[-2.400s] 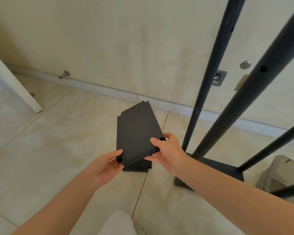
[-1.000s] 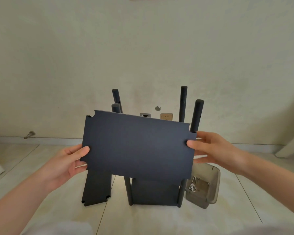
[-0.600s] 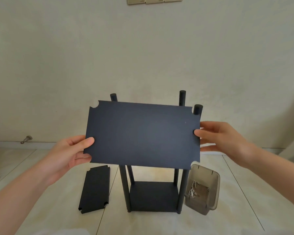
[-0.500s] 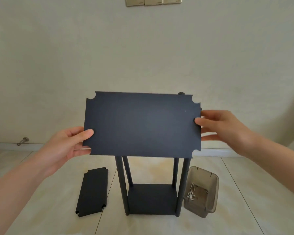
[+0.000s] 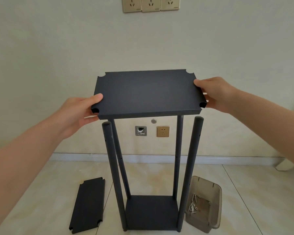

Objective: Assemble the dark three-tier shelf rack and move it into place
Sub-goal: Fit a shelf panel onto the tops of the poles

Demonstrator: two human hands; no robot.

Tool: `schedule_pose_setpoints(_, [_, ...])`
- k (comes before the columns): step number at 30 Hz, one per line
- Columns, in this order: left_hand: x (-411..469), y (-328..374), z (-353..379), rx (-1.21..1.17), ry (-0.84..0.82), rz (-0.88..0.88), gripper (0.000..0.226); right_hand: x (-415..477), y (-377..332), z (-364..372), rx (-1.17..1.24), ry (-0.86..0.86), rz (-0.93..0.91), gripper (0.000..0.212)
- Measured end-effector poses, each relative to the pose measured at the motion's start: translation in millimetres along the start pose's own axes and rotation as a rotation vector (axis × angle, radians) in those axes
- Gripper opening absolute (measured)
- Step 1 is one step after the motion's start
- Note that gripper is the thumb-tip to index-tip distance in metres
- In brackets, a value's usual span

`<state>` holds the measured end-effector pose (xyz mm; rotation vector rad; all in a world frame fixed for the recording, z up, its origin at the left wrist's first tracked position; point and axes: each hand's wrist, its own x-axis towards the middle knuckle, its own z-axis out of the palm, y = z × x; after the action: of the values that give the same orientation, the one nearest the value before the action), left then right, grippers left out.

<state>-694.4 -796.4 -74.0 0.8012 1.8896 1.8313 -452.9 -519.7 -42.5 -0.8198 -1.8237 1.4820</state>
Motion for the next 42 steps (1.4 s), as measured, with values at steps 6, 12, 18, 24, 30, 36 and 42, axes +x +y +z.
schedule_pose_setpoints(6, [24.8, -18.2, 6.2, -0.067, 0.027, -0.080, 0.025, 23.6, 22.6, 6.1, -0.002, -0.020, 0.087, 0.016])
schedule_pose_setpoints(12, [35.7, -33.6, 3.0, -0.074, -0.009, -0.106, 0.029, 34.9, 34.2, 8.7, -0.013, -0.023, 0.133, 0.015])
schedule_pose_setpoints(18, [37.0, -36.2, 5.9, -0.092, -0.026, -0.133, 0.027, 43.0, 48.7, 8.5, -0.023, -0.031, 0.184, 0.017])
schedule_pose_setpoints(24, [39.5, -34.6, 13.3, -0.056, -0.045, -0.151, 0.026, 46.0, 54.4, 4.5, -0.037, -0.002, 0.195, 0.016])
schedule_pose_setpoints(30, [39.4, -37.4, 17.7, -0.070, -0.041, -0.171, 0.024, 45.2, 56.1, 4.8, -0.056, -0.011, 0.210, 0.016])
schedule_pose_setpoints(36, [35.5, -37.5, 14.2, -0.048, -0.181, -0.208, 0.029, 44.1, 55.3, 6.3, -0.046, -0.018, 0.210, 0.017])
schedule_pose_setpoints(42, [31.7, -41.6, 9.0, -0.035, -0.219, -0.207, 0.032, 40.8, 56.6, 10.6, -0.055, -0.007, 0.190, 0.019])
